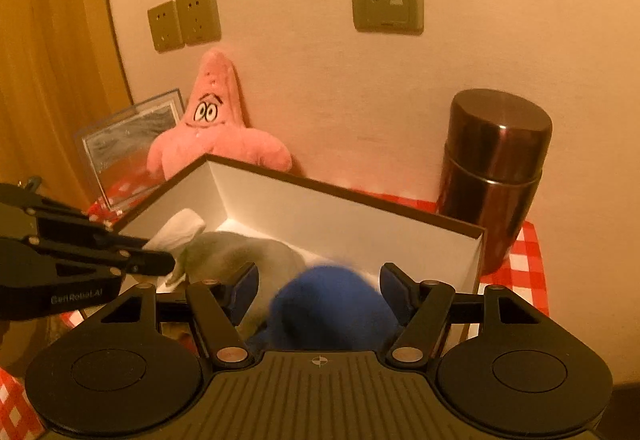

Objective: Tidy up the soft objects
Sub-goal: 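Carry the gauze and cloths into the white box and open both grippers, then withdraw both grippers from the box back over the table, then grasp the white hair tie with the right gripper while the left gripper grasps the cotton swab bag, then carry the swab bag and hair tie into the white box and open both grippers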

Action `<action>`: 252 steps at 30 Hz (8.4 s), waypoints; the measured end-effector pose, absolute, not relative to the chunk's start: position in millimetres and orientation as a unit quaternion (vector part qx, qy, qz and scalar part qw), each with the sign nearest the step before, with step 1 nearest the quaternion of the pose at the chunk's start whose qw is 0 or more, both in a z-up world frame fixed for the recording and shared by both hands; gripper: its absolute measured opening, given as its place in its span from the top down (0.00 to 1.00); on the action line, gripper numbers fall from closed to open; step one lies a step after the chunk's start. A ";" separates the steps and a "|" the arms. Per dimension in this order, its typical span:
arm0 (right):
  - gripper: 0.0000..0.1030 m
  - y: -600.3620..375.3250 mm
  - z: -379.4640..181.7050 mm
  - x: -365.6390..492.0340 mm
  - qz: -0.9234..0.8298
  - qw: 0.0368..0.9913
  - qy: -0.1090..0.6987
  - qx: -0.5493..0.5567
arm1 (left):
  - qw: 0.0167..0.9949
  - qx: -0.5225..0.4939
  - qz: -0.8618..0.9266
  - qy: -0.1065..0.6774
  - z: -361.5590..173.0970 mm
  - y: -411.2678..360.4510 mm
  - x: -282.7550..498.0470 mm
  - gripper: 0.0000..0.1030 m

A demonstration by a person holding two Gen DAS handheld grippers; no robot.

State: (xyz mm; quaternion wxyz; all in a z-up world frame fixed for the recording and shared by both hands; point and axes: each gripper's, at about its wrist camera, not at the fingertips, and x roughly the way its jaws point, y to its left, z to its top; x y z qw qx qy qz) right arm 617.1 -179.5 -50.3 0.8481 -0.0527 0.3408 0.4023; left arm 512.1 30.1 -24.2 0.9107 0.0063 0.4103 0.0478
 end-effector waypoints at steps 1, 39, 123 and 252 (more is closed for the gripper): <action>0.35 -180.4 -51.3 616.5 0.402 0.848 0.341 -0.056 | 0.910 0.006 0.048 0.411 -25.0 30.4 512.6 0.91; 0.26 -236.9 -11.9 540.4 0.409 0.852 0.325 -0.014 | 0.926 -0.036 0.049 0.373 19.2 28.7 455.0 0.37; 0.52 -303.8 -160.8 398.8 0.308 0.840 0.441 -0.073 | 0.871 -0.094 0.113 0.469 -100.7 17.0 223.7 0.37; 0.80 -108.9 -47.6 512.3 0.335 0.862 0.372 0.076 | 0.918 0.011 -0.079 0.389 -26.0 128.5 477.5 0.66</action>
